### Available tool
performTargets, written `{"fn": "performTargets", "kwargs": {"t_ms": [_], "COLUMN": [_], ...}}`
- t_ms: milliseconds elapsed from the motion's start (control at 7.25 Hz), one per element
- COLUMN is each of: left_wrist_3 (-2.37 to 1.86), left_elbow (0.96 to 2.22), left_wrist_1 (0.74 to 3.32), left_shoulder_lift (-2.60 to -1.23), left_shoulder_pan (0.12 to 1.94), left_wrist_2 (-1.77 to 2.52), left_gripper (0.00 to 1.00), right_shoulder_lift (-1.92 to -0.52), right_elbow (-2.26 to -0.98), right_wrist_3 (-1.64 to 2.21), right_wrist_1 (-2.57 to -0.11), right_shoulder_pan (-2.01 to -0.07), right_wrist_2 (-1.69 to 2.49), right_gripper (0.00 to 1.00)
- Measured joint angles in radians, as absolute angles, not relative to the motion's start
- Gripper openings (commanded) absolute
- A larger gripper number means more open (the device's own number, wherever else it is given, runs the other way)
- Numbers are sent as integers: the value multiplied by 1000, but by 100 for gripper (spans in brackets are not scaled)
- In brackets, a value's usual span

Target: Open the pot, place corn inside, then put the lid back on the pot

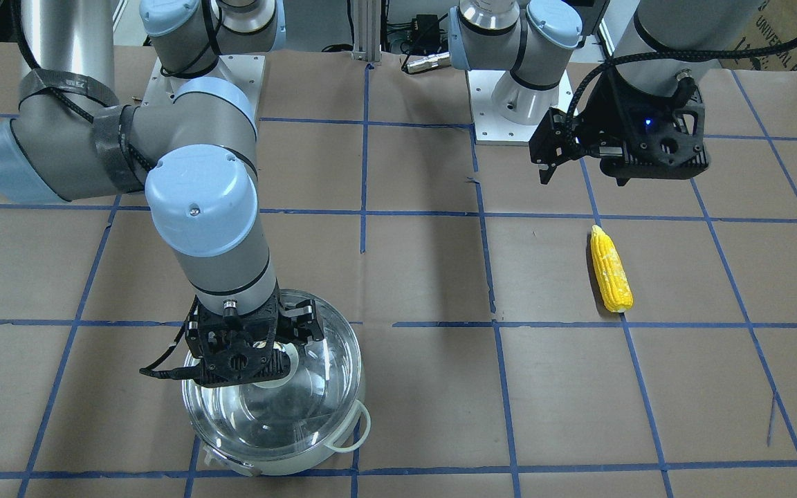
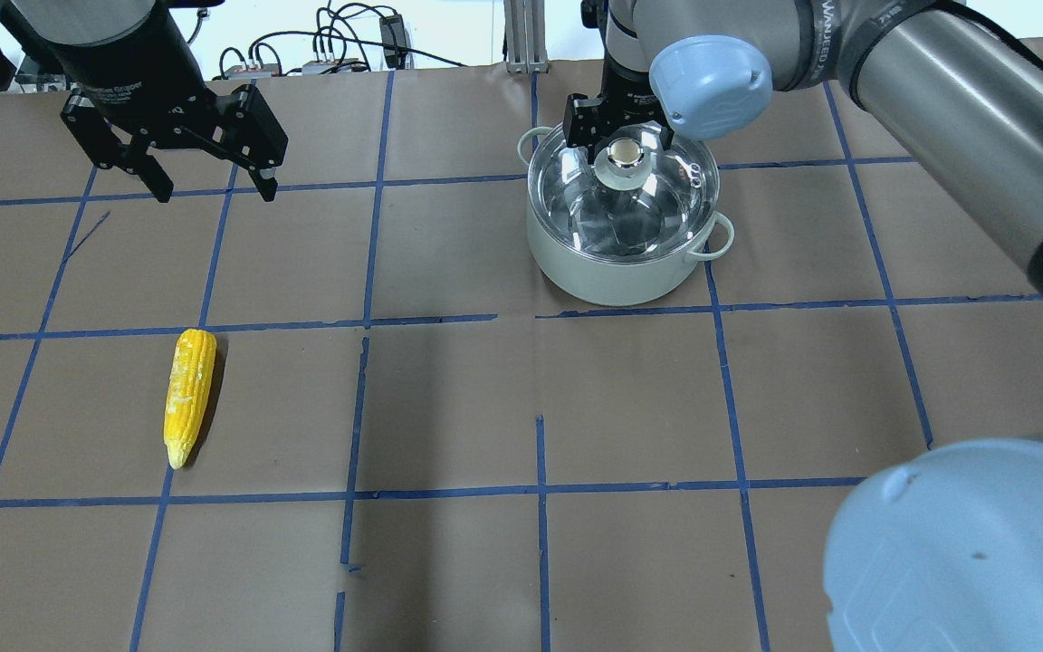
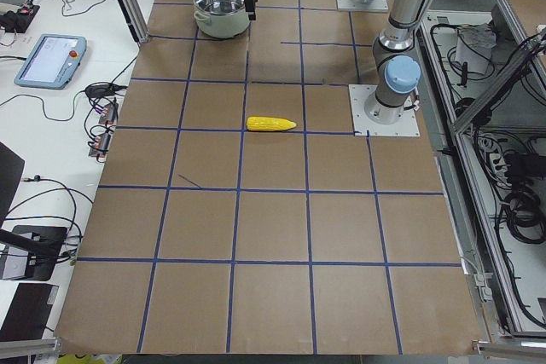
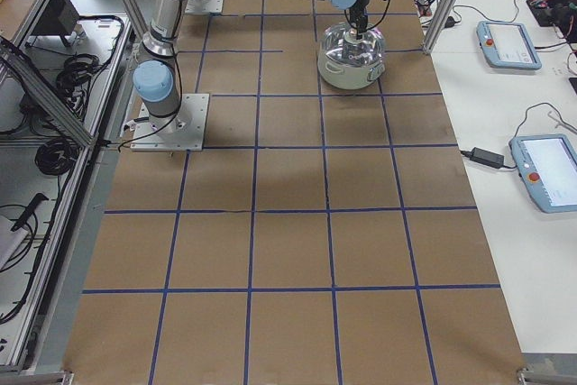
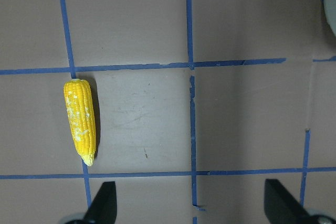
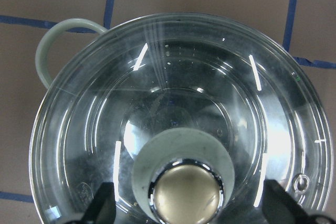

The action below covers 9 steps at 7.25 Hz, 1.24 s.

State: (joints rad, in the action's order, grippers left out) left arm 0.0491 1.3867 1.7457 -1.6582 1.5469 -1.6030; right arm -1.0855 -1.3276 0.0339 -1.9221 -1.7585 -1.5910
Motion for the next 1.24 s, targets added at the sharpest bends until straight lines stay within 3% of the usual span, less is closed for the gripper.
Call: {"fn": "performTargets", "kwargs": {"t_ms": [276, 552, 1241], "left_wrist_3": [49, 49, 58], "left_elbow": [1387, 1387, 1381], "left_wrist_1": [1746, 1746, 1743], "left_shoulder_lift": [-1658, -1658, -1659], "left_shoulder_pan": [1548, 1547, 1543], "left_wrist_2": [-1603, -1603, -1605], "left_gripper": [100, 100, 100], "right_shoulder_lift": [-1077, -1073, -1105], "right_elbow": [-1327, -1319, -1289], "right_wrist_3": [34, 34, 34], "right_wrist_1": [-1922, -1919, -1831], "right_shoulder_pan": [-1758, -1758, -1754], "right_wrist_2": [-1591, -1591, -1595], "right_gripper": [66, 52, 37]}}
